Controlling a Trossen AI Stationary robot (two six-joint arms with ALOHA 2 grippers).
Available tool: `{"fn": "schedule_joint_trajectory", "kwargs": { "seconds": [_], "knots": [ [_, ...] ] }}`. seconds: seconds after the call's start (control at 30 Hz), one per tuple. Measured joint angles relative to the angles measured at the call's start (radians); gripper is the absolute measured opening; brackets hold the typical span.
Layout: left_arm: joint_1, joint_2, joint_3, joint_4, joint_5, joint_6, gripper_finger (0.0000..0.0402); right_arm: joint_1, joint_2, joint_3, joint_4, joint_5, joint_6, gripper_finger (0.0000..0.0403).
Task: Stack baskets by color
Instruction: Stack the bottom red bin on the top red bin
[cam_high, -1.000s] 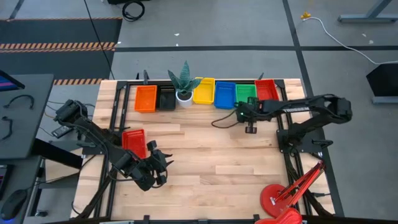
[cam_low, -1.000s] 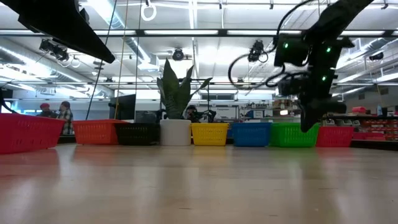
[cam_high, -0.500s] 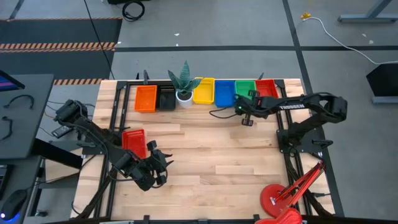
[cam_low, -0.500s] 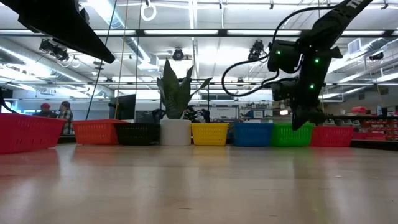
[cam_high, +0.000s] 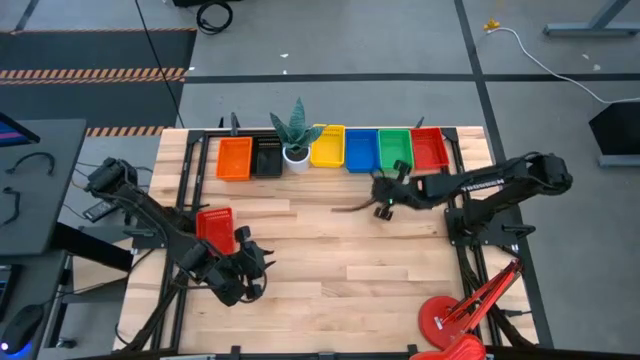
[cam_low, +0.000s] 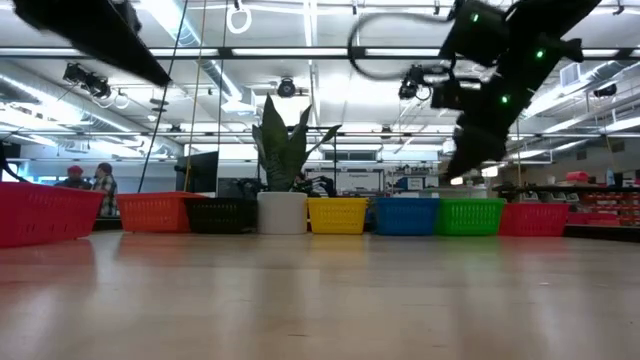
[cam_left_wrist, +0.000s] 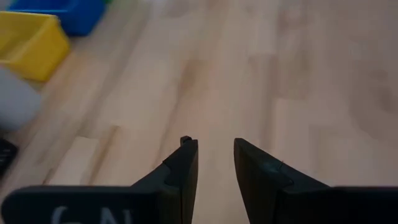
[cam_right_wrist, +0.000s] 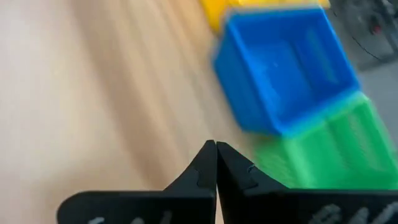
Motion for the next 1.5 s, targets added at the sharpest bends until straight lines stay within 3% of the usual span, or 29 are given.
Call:
{"fn": "schedule_joint_trajectory", "kwargs": {
  "seconds": [0.1, 0.27, 0.43, 0.6, 0.73, 0.97, 1.1, 1.23, 1.43, 1.5],
  "knots": [
    [-0.02, -0.027, 0.089, -0.155, 0.081, -0.009, 0.0107, 0.106, 0.036, 0.0, 0.142, -0.008, 0.071, 0.0003],
    [-0.081, -0.028, 0.252, -0.456, 0.233, -0.026, 0.0096, 0.253, 0.148, 0.0, 0.456, -0.045, 0.054, 0.0003],
    [-0.14, -0.026, 0.286, -0.639, 0.359, -0.221, 0.0081, 0.354, 0.298, 0.0, 0.767, -0.07, 0.015, 0.0005],
    [-0.19, -0.025, 0.199, -0.666, 0.389, -0.452, 0.0075, 0.404, 0.464, 0.001, 1.055, -0.069, -0.007, 0.0005],
    [-0.191, -0.025, 0.114, -0.694, 0.459, -0.547, 0.0102, 0.414, 0.575, 0.001, 1.216, -0.069, -0.014, 0.0005],
    [-0.154, -0.027, -0.049, -0.684, 0.454, -0.564, 0.0181, 0.414, 0.677, 0.001, 1.371, -0.069, 0.023, 0.0005],
    [-0.116, -0.027, -0.136, -0.646, 0.464, -0.521, 0.0193, 0.42, 0.692, 0.001, 1.421, -0.07, 0.023, 0.0005],
    [-0.073, -0.026, -0.178, -0.556, 0.465, -0.457, 0.015, 0.438, 0.667, 0.002, 1.421, -0.07, 0.013, 0.0005],
    [-0.014, -0.026, -0.189, -0.358, 0.451, -0.284, 0.0019, 0.493, 0.579, 0.001, 1.406, -0.07, -0.061, 0.0005],
    [0.007, -0.027, -0.19, -0.244, 0.422, -0.202, 0.0014, 0.515, 0.533, 0.001, 1.369, -0.069, -0.064, 0.0005]
  ]
}}
